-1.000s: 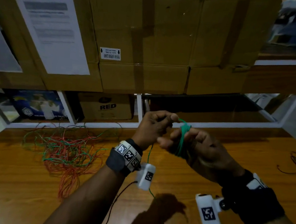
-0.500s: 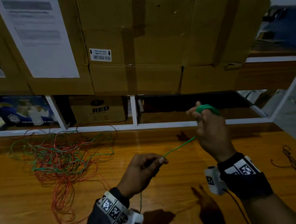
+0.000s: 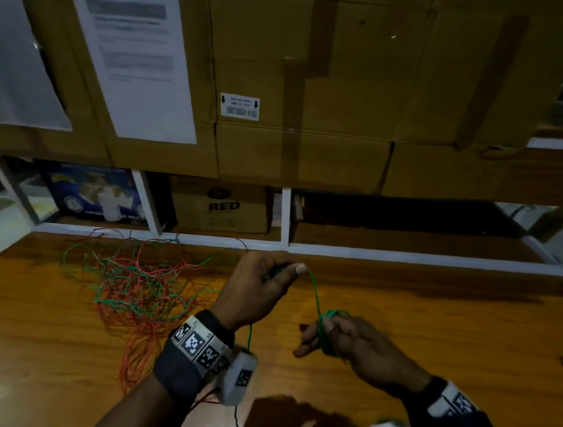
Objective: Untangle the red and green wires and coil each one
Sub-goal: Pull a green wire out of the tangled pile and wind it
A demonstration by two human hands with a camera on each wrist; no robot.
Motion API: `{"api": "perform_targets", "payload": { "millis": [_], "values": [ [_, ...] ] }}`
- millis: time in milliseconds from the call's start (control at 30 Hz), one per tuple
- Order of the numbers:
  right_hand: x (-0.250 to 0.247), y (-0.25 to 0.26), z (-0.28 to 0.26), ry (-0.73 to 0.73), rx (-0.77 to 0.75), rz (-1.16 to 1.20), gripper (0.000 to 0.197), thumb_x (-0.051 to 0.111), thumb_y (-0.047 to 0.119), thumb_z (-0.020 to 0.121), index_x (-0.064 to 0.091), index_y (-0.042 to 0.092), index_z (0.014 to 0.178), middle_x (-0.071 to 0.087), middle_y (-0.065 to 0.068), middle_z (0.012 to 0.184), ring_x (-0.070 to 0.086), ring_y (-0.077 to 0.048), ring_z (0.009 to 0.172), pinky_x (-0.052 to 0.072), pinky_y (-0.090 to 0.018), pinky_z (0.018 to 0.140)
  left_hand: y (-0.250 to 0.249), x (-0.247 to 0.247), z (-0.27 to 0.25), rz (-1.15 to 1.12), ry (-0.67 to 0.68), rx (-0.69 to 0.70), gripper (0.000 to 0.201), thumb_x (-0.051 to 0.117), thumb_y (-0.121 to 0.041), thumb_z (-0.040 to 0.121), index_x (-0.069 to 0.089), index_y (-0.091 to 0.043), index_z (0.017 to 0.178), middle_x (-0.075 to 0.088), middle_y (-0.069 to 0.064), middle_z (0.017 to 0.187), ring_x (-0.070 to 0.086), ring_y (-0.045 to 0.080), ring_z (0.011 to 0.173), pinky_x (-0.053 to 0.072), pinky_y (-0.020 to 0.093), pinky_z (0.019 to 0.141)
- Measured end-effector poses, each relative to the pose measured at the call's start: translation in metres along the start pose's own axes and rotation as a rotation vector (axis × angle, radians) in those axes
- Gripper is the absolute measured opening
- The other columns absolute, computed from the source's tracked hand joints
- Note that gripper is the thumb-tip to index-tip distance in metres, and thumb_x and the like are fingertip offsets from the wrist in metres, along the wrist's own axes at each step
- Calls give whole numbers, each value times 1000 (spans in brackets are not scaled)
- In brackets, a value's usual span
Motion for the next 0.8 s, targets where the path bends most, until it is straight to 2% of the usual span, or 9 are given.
{"api": "perform_targets", "payload": {
  "millis": [133,233,333,433,500,567,633,700,800],
  "values": [
    [16,22,-2,117,-42,183,42,37,36,109,68,8,117,74,-16,116,62,-31,124,38,-56,114,4,-4,15,-107,12,-26,18,64,-26,101,78,-15,96,61,-6,62,57,11,57,45,26,56],
    [25,52,-6,165,-140,290,35,40,26,108,69,7,115,70,-27,115,61,-44,121,43,-55,112,5,4,20,-234,38,-67,15,67,-23,99,79,-15,94,64,-4,65,55,10,57,43,25,55],
    [23,84,-7,104,-254,234,37,39,24,105,67,2,114,72,-21,114,67,-35,114,52,-39,103,8,15,21,-334,76,-88,18,66,-19,100,79,-8,95,74,-4,79,63,15,68,50,31,62],
    [9,106,-3,-43,-357,321,45,53,49,99,71,9,111,71,-16,116,67,-33,114,55,-41,100,9,27,16,-393,117,-16,25,59,-17,98,73,3,105,72,11,90,68,17,78,54,34,68],
    [-6,113,0,-142,-398,495,41,55,50,98,73,15,110,71,-14,121,65,-30,121,55,-38,101,13,36,8,-437,98,-67,19,54,-9,103,71,-4,109,64,11,78,58,11,63,45,26,56],
    [-23,116,3,-255,-442,561,36,41,31,104,68,8,113,71,-12,125,59,-23,131,51,-37,106,13,48,-1,-529,105,-127,24,54,-13,106,76,-20,100,58,4,65,48,9,52,37,24,50],
    [-44,118,4,-414,-493,451,34,34,22,107,62,5,117,71,-9,127,54,-14,136,48,-32,108,19,57,-11,-508,123,-172,25,57,-22,105,77,-9,100,55,-2,59,44,8,49,35,22,50],
    [-67,114,5,-633,-511,160,31,36,20,110,64,10,117,71,-1,127,49,-4,139,45,-19,106,28,62,-22,-466,135,-213,29,59,-25,104,75,0,104,53,-10,57,43,5,49,34,22,50],
    [-89,93,12,-832,-414,-377,26,42,12,108,67,13,112,68,8,123,44,-3,140,37,-1,98,31,58,-32,-282,120,-172,29,60,-33,103,77,-9,102,57,-11,59,48,5,52,37,26,52]
  ]
}}
Point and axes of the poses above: each hand's wrist, its own z-axis towards the middle knuckle, its own x-axis out of the palm, y = z × x, the point moved 7 cm from there along z, towards the middle knuckle
